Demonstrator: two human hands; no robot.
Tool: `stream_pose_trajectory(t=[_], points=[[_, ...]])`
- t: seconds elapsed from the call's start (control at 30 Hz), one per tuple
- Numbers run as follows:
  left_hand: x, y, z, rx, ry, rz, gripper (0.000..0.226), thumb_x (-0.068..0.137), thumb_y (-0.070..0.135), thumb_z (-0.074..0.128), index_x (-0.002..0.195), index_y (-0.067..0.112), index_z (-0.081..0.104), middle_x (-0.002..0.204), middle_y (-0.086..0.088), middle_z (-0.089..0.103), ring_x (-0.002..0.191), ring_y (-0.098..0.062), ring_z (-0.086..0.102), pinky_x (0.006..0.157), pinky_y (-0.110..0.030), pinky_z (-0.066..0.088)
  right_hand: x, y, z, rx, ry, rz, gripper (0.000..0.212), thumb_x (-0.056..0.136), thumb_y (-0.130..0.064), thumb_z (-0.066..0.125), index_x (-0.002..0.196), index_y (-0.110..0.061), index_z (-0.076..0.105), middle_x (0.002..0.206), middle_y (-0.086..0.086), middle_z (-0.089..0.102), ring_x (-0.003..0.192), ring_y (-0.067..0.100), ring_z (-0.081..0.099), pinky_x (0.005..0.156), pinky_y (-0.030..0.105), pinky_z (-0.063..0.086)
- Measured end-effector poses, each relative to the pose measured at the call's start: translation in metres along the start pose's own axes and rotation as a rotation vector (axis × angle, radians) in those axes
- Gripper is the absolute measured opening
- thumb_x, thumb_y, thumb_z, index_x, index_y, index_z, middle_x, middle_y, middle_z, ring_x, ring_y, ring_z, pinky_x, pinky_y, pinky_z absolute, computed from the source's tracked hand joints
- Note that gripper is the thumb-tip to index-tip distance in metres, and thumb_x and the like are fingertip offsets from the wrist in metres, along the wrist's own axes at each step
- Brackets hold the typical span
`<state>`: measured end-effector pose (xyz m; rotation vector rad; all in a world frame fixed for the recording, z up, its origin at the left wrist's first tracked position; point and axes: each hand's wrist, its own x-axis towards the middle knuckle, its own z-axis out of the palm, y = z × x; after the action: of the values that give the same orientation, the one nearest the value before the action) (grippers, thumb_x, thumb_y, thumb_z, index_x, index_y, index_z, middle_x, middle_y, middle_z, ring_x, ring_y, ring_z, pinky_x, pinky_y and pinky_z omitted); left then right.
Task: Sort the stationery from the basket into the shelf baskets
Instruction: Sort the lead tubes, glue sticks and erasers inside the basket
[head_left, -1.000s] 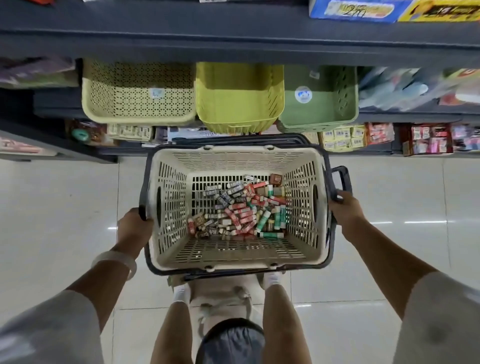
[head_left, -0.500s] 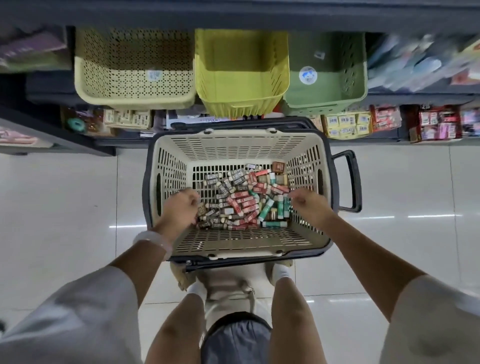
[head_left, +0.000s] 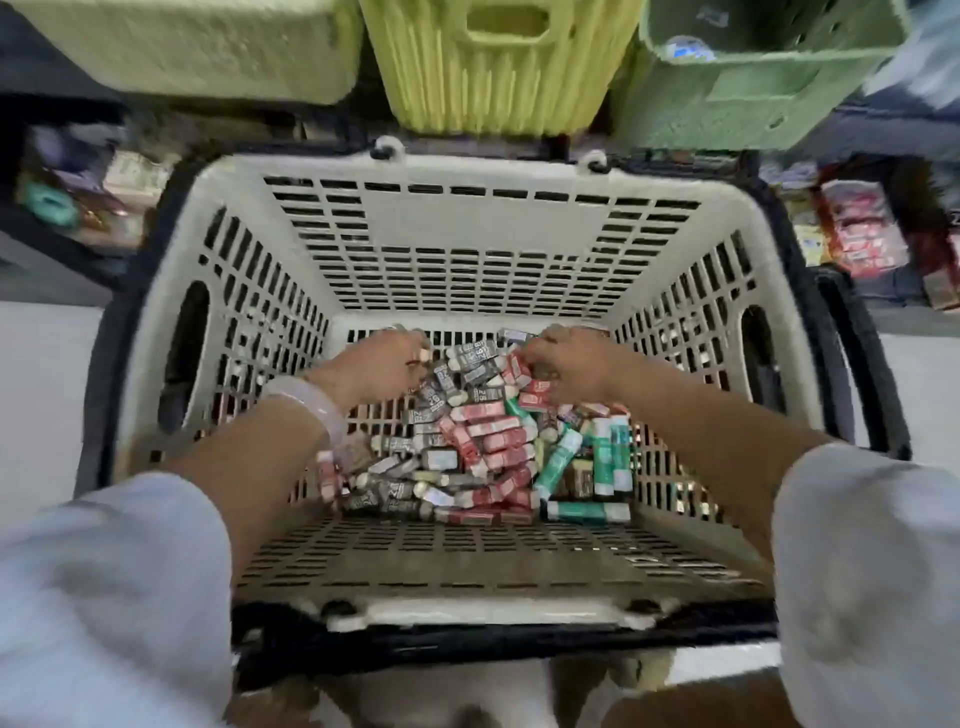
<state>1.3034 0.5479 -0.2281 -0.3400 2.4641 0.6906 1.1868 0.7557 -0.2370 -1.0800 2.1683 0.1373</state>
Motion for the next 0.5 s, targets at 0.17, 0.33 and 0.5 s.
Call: stream_pose_trajectory(t=[0.17,0.33,0.5], points=[[0.0,-0.01,-0.013,0.221,-0.035,0.008,0.039,0.096,0.026,0.046,0.131,0.011,0.044,0.127,-0.012,0.054,0.1,-0.022,0.054,0.082,-0.027,0.041,0.014,-0.005,-0.003,-0.037,0.015,-0.05,0.057,0.083,-0.022,0.064,0.134,-0.014,0.04,0.12,0.009,0.051,0.107,0.022,0.051,0.09,0.03,0.043],[-0.041,0.004,-0.026,0.267,0.084,0.05,0.035,0.095,0.024,0.046,0.129,0.013,0.047,0.122,-0.007,0.058,0.1,-0.02,0.053,0.085,-0.029,0.04,-0.014,-0.028,0.003,-0.031,0.013,-0.018,0.024,0.082,-0.01,0.064,0.102,-0.017,0.053,0.096,-0.003,0.053,0.084,0.014,0.053,0.066,0.022,0.043],[-0.088,0.018,-0.016,0.322,0.051,0.117,0.033,0.095,0.029,0.045,0.125,0.017,0.051,0.123,-0.006,0.056,0.102,-0.018,0.051,0.09,-0.03,0.04,-0.057,-0.054,-0.005,0.022,0.146,-0.065,0.014,0.083,-0.009,0.062,0.09,-0.018,0.055,0.082,-0.009,0.049,0.082,0.013,0.052,0.066,0.023,0.039]])
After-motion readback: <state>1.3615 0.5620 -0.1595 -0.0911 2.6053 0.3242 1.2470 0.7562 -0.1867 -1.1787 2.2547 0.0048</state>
